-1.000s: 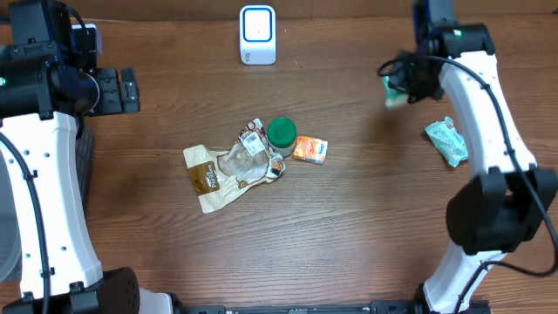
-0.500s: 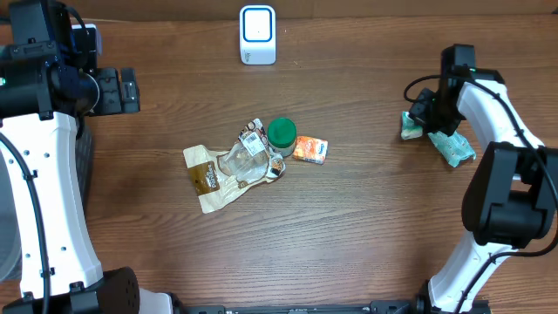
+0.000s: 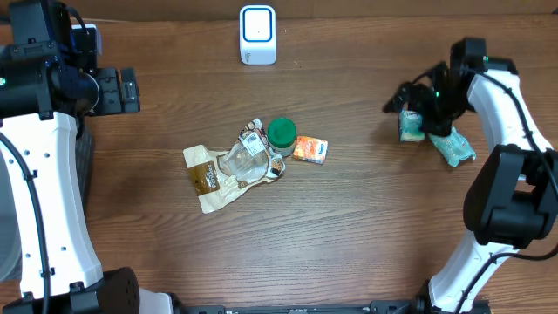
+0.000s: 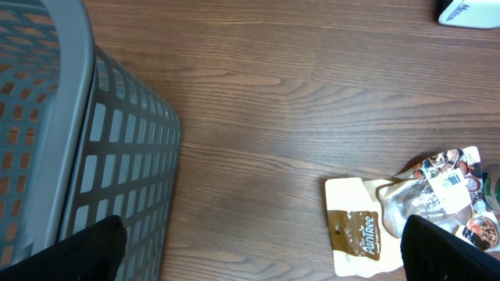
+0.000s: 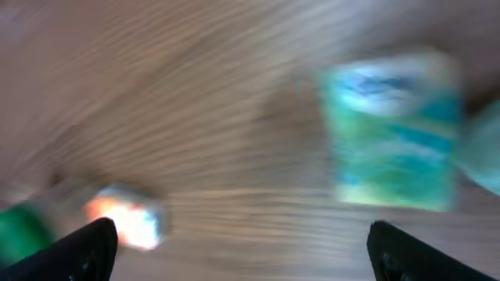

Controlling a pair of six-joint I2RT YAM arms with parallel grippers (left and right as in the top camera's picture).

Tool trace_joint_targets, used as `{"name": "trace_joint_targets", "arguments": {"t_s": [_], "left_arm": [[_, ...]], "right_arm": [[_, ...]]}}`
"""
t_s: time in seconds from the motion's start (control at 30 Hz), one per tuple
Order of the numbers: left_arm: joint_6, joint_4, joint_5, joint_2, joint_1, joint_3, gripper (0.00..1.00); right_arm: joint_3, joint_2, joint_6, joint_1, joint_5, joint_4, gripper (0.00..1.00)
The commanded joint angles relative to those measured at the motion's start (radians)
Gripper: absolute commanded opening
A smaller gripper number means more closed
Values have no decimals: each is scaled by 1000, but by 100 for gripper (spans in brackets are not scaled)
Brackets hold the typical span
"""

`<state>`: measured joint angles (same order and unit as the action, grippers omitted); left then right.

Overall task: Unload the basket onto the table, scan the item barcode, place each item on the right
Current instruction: 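Reach the right gripper to the orange pack and grasp it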

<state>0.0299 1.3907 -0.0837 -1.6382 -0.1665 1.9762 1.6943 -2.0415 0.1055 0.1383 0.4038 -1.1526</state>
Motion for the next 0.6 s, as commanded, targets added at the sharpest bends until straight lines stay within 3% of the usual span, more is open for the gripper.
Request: {"name": "trace_joint_targets", "arguments": {"t_s": [0.0, 0.17, 0.27, 0.43, 0.57], "left_arm": [[16, -3, -2, 7, -9, 7, 99], [16, -3, -2, 7, -9, 7, 100], [16, -3, -2, 7, -9, 7, 100], [16, -3, -2, 7, -9, 7, 100], [16, -3, -2, 7, -9, 7, 100]], "right_arm": [[114, 4, -214, -84, 146, -43, 100], [125, -21, -275, -314, -156, 4, 100], [124, -54, -351, -392, -206, -3, 98], [100, -90, -432, -459, -246, -1, 75], [100, -116, -455, -460, -225, -1, 68]]}}
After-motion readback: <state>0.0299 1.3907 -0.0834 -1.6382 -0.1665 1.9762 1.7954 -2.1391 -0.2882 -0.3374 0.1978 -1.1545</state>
